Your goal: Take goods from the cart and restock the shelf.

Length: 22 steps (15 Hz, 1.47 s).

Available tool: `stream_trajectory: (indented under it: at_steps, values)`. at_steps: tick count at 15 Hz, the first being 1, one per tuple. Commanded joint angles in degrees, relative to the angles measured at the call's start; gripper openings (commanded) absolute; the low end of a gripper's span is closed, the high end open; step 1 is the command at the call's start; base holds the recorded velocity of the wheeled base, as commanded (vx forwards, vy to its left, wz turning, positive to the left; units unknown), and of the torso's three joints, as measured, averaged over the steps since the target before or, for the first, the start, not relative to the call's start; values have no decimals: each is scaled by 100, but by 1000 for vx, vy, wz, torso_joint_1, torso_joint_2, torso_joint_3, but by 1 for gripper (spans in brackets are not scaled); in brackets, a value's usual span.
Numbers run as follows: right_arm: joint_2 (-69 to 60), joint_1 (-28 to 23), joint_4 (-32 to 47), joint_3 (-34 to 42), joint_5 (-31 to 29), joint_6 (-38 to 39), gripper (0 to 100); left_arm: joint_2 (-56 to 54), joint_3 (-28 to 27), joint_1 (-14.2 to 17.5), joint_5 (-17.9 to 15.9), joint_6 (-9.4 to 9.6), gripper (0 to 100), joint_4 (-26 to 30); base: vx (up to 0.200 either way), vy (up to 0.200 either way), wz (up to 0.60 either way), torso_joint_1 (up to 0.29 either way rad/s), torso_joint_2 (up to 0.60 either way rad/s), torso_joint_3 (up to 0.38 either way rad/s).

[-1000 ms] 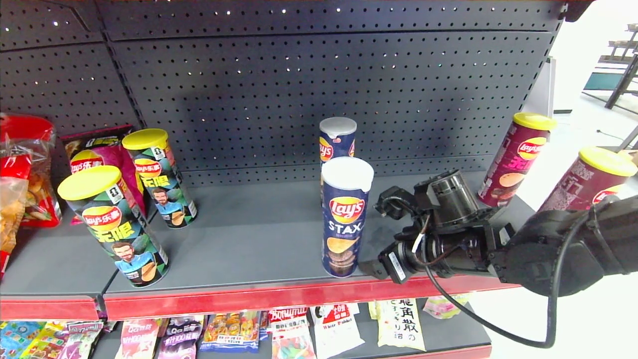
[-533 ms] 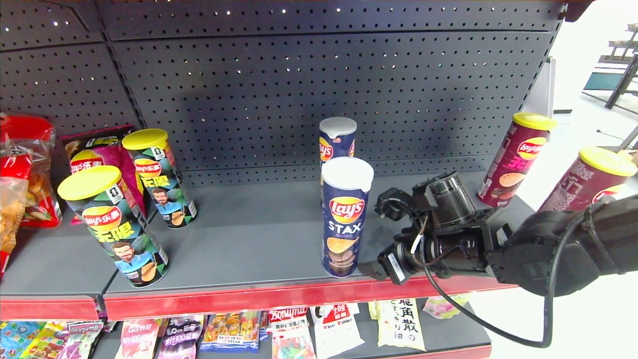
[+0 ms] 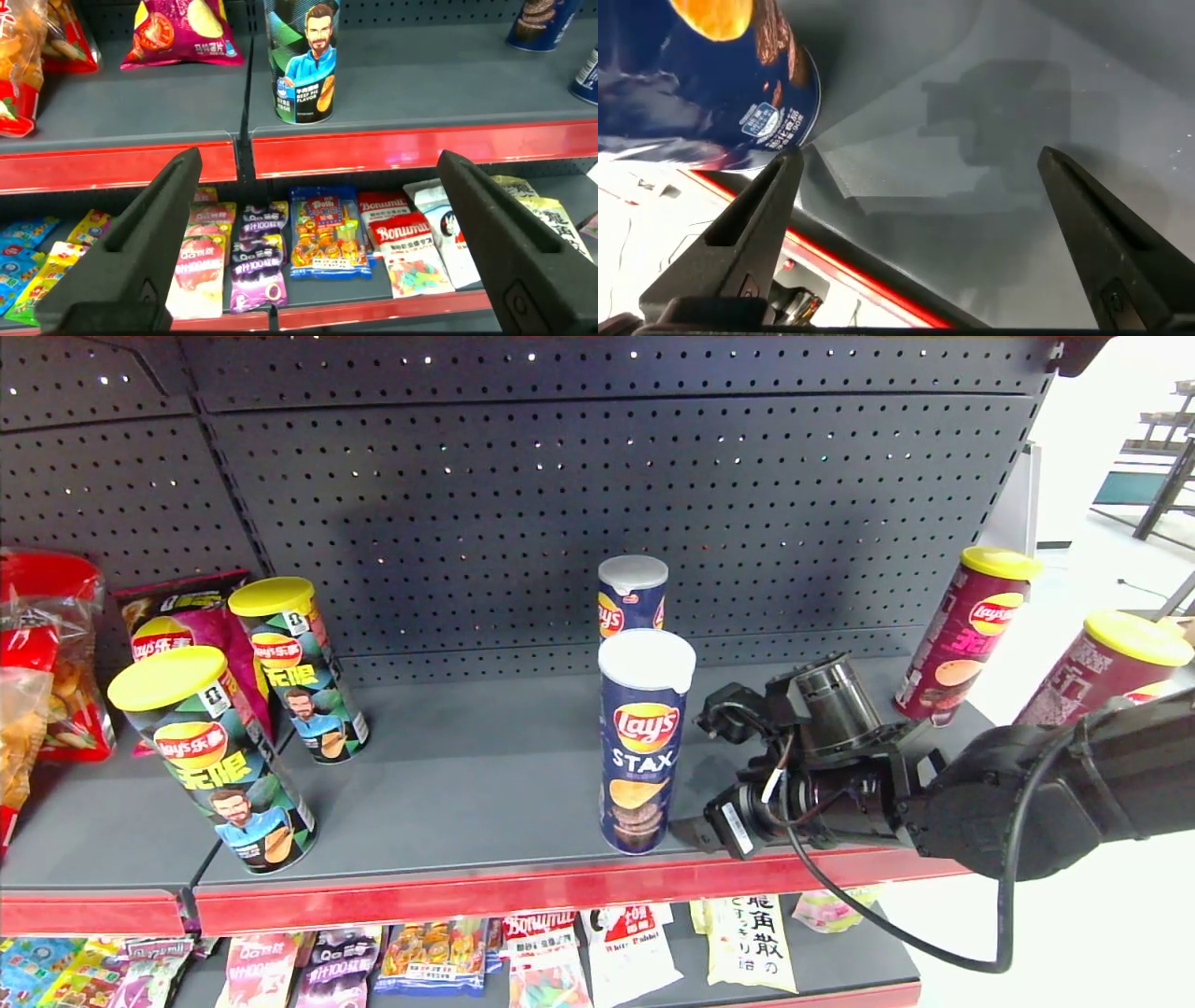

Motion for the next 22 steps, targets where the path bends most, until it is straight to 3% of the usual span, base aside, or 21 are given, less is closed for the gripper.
stream_trajectory:
  at_steps: [1,7,12,13,15,18,20,22]
  values:
    - [4,0,1,-1,1,1,100,6,-7,1,0,-1,100,2,0,0,0,0,0,0]
    - [-998,-167,10,623,-8,-8,100,-3,2,1,0,-1,100,2,0,0,0,0,0,0]
    - [-4127,-176,71,2477,19,-157,100,-3,2,1,0,-1,100,2,0,0,0,0,0,0]
    - [-5234,-492,89,3215,45,-526,100,-3,2,1,0,-1,100,-7,0,0,0,0,0,0]
    - [-6526,-1459,150,3998,63,-1317,100,-3,2,1,0,-1,100,-7,0,0,0,0,0,0]
    - [-8284,-2004,344,4885,80,-526,100,-3,2,1,0,-1,100,2,0,0,0,0,0,0]
    - [-8899,-2522,484,5457,485,309,100,-3,2,1,0,-1,100,2,0,0,0,0,0,0]
    - [-9462,-2628,845,5395,1144,599,100,-3,2,1,0,-1,100,-7,0,0,0,0,0,0]
